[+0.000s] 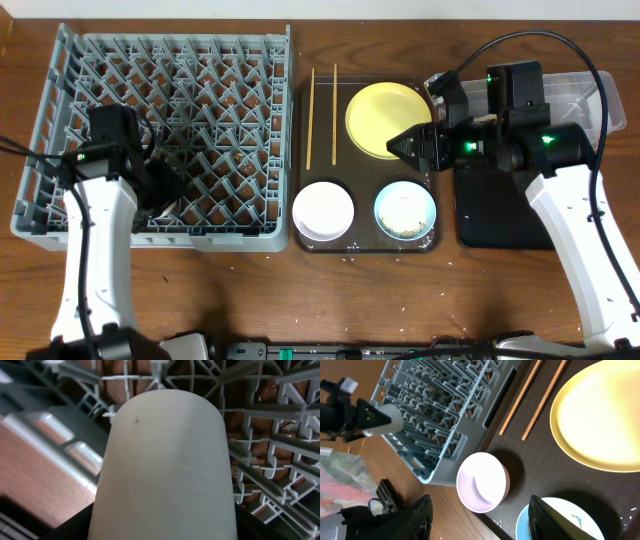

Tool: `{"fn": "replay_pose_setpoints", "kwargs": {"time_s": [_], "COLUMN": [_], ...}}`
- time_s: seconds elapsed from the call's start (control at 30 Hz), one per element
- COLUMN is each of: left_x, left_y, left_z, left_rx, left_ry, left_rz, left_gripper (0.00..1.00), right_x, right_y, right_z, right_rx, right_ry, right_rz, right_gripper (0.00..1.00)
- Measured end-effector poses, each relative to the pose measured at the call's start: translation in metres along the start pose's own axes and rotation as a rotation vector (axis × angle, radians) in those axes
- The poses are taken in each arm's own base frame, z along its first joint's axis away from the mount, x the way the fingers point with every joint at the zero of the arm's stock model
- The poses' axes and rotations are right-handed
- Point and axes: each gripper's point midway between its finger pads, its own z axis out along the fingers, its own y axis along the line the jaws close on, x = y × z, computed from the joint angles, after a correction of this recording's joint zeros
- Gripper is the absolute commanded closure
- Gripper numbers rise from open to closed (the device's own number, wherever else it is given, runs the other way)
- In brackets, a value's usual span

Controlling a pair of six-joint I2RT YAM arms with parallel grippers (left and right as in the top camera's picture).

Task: Sort waste into correct bins and load items into the dishwasher
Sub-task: 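Lower white cup into dish rack with left gripper and release, then grasp rim of blue rice bowl with right gripper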

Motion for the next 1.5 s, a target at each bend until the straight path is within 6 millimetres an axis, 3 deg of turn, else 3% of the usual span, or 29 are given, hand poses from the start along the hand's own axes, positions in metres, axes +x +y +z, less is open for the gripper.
{"fn": "replay_pose_setpoints", "kwargs": {"time_s": [0.1, 0.23, 0.53, 0.7, 0.87, 1.03, 1.2, 1.4, 1.5], "left_x": [-0.006, -0.007, -0.005, 0.006, 0.021, 0.064, 0.096, 0.1, 0.099], "left_y": [0.002, 0.007, 0.001, -0.014, -0.045, -0.08, -0.09, -0.088, -0.087], "left_z": [0.01, 0.013, 0.009, -0.013, -0.06, -0.104, -0.124, -0.127, -0.126], "left_rx": [0.002, 0.037, 0.198, 0.314, 0.476, 0.599, 0.607, 0.579, 0.57], "left_ry": [0.019, 0.054, 0.123, 0.125, 0.018, -0.072, -0.14, -0.176, -0.18], "left_rz": [-0.011, -0.05, -0.092, -0.017, 0.177, 0.465, 0.651, 0.697, 0.698], "left_gripper": [0.28, 0.08, 0.05, 0.1, 0.13, 0.12, 0.13, 0.13, 0.12], "right_x": [0.002, 0.003, 0.009, 0.015, 0.021, 0.043, 0.081, 0.119, 0.131], "right_y": [0.0, 0.0, -0.002, -0.01, -0.019, -0.014, -0.026, -0.063, -0.081], "right_z": [0.0, 0.0, 0.0, -0.001, 0.002, 0.026, 0.065, 0.107, 0.121], "right_rx": [0.002, 0.002, 0.01, 0.059, 0.14, 0.252, 0.416, 0.554, 0.603], "right_ry": [0.007, 0.013, 0.032, 0.055, 0.076, 0.148, 0.225, 0.3, 0.338], "right_rz": [0.004, 0.002, 0.012, 0.03, 0.032, 0.016, 0.045, 0.086, 0.109], "right_gripper": [0.41, 0.41, 0.41, 0.43, 0.48, 0.54, 0.62, 0.71, 0.81]}}
